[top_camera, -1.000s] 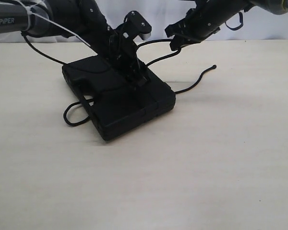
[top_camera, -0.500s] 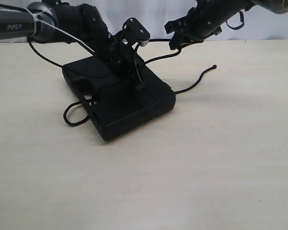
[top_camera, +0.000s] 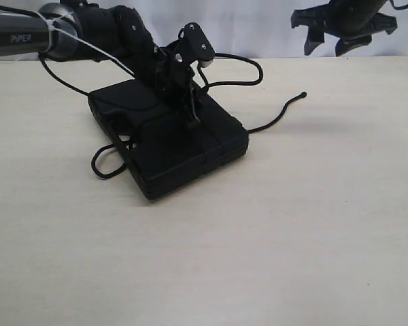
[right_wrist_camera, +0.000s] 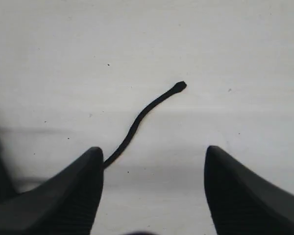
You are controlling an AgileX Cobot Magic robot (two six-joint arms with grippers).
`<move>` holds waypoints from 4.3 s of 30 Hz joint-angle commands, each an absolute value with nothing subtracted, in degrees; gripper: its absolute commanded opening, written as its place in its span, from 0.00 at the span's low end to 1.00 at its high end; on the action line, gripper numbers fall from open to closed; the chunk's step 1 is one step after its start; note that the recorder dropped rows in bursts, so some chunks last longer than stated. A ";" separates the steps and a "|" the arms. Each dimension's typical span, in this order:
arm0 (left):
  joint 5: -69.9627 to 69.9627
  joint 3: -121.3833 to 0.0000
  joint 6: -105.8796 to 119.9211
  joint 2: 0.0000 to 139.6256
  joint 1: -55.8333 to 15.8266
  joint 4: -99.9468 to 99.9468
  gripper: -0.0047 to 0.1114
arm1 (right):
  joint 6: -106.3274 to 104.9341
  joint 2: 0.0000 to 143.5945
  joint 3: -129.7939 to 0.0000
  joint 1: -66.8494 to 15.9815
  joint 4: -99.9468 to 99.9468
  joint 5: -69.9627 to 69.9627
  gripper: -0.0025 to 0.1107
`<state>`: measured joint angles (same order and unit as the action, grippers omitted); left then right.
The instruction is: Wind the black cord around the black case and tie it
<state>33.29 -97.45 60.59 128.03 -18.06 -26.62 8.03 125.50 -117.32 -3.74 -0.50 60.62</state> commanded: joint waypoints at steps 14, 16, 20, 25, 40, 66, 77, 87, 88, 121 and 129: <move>37.28 -97.35 80.10 127.78 -16.69 -40.74 0.04 | 13.25 142.81 -127.31 -3.88 -0.60 60.45 0.43; 37.67 -97.35 82.51 127.78 -16.69 -42.96 0.04 | 14.05 144.19 -127.31 -3.88 -0.60 59.43 0.43; 36.96 -97.23 82.55 127.78 -16.69 -43.23 0.04 | 14.32 146.28 -127.31 -3.99 -1.65 55.88 0.43; 27.24 -90.86 87.64 126.31 -16.82 -49.06 0.04 | 14.20 147.53 -127.31 -4.35 -2.49 51.95 0.43; 24.43 -85.31 93.40 123.96 -16.82 -58.93 0.04 | 12.83 147.69 -130.59 -6.39 -3.44 53.54 0.43; 20.14 -85.31 86.66 125.37 -16.26 -62.21 0.04 | -9.64 146.57 -130.48 -4.54 -14.85 60.11 0.06; 39.74 -85.31 89.95 125.23 -7.18 -77.62 0.04 | -32.72 138.88 -116.74 -3.87 -31.17 49.59 0.06; 51.12 -85.31 89.55 125.33 -4.00 -78.69 0.04 | -95.06 121.47 -84.71 -3.87 -71.71 40.37 0.06; 51.74 -85.31 89.55 125.33 -4.00 -78.69 0.04 | -98.64 120.42 -82.91 -3.87 -73.16 40.37 0.06; 58.45 -85.31 88.21 125.33 -4.10 -77.16 0.04 | -110.16 113.23 -73.92 -3.19 -89.28 43.14 0.06; 55.12 -85.31 86.68 125.33 -4.10 -77.16 0.04 | -75.64 114.97 -75.49 -2.72 -69.35 10.44 0.19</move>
<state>55.62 -85.42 87.42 125.90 -3.98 -76.81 -86.21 114.00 -74.05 -2.79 -78.04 14.20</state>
